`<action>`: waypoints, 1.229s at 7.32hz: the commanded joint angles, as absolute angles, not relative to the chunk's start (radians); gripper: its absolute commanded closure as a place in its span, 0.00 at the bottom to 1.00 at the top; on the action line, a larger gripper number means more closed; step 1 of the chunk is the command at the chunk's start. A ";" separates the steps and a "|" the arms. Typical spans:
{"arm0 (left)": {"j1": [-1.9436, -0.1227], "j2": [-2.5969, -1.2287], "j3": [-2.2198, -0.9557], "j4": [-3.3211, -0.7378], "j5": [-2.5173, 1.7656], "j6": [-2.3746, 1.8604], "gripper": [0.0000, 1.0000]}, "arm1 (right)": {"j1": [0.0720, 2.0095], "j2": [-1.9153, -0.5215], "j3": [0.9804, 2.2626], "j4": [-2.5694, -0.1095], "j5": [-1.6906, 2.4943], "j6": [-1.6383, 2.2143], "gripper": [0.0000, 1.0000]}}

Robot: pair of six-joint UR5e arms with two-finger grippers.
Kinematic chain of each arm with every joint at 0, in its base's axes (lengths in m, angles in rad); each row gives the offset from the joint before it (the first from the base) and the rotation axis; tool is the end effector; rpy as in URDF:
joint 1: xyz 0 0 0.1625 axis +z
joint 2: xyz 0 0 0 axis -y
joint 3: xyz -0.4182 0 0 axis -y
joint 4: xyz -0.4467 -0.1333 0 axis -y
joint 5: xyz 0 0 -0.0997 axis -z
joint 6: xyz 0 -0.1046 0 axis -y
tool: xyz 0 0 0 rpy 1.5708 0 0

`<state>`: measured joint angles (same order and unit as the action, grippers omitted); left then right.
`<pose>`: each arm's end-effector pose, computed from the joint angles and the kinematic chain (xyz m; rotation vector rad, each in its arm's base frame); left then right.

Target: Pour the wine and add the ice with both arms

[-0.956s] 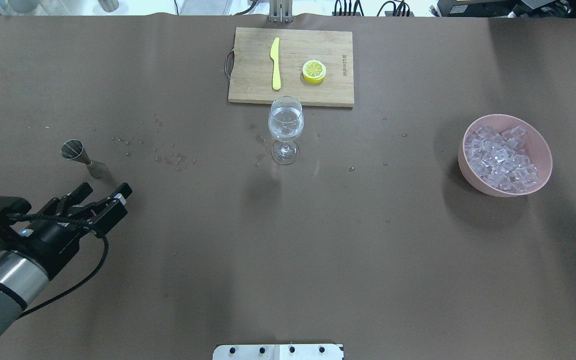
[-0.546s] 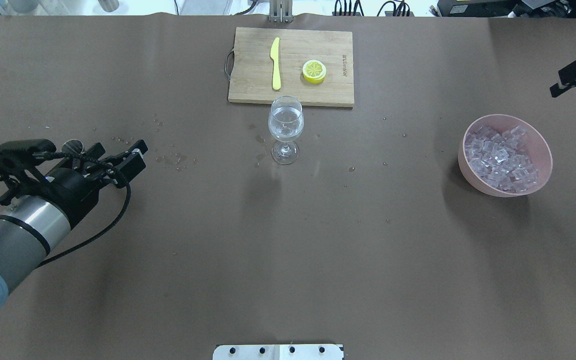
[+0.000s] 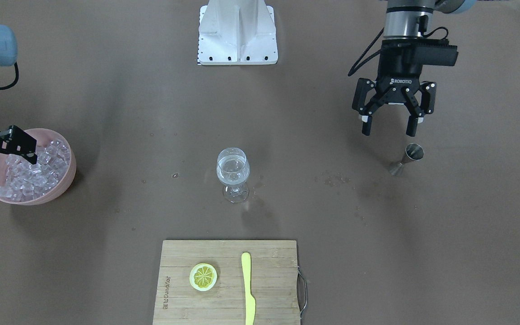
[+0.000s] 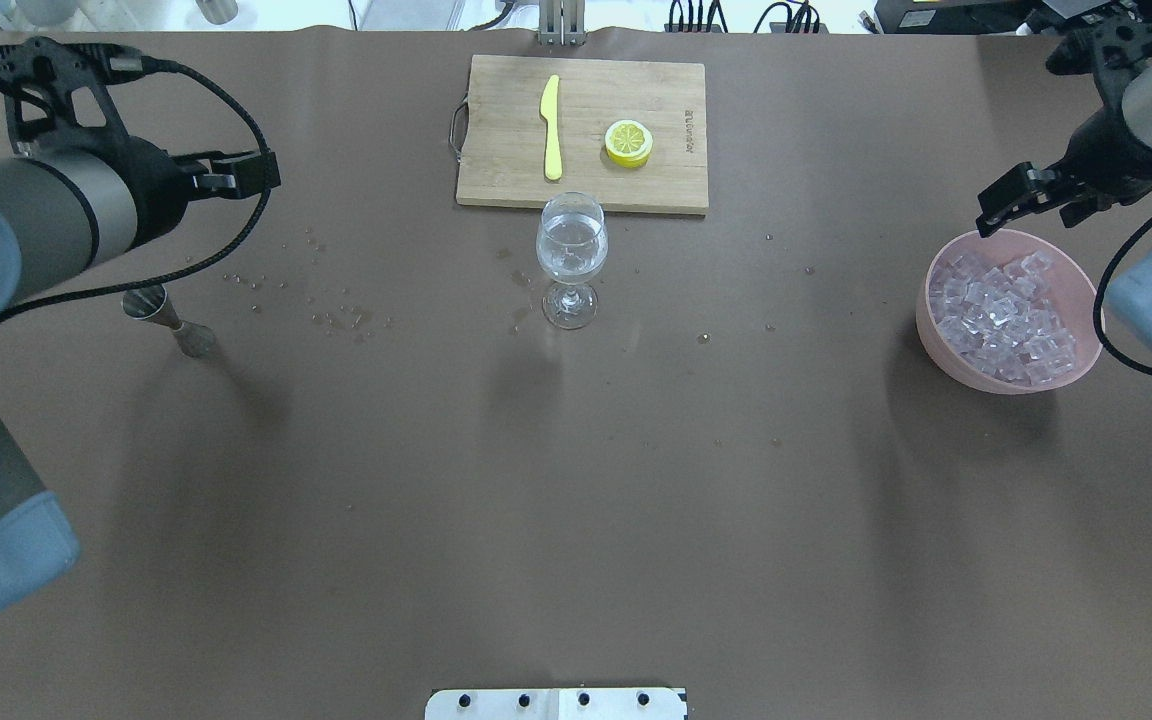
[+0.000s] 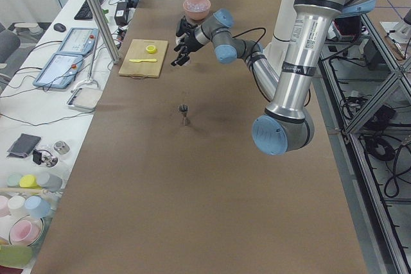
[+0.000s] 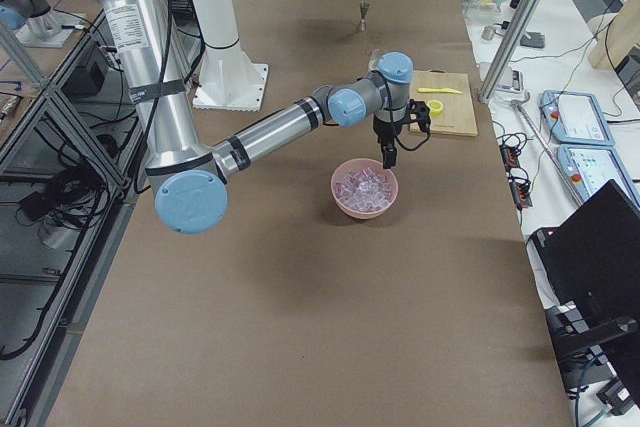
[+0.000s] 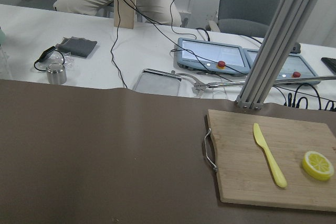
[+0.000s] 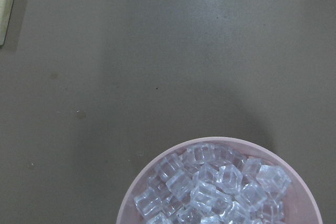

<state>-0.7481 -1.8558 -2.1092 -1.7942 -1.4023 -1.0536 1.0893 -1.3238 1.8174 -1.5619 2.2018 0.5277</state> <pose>0.3081 -0.4918 0.2015 0.7435 0.7546 -0.2972 -0.2254 -0.5859 0.3824 0.1265 -0.7749 -0.1147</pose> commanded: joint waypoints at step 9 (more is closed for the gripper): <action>-1.086 -1.953 -1.971 -1.651 -1.841 -0.782 0.02 | 0.965 -1.403 1.715 -1.407 2.092 0.497 0.16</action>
<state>-1.0812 -1.9519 -1.9720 -1.6518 -1.8403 -0.7825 0.9718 -1.3906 1.7132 -1.4049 2.0907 0.4975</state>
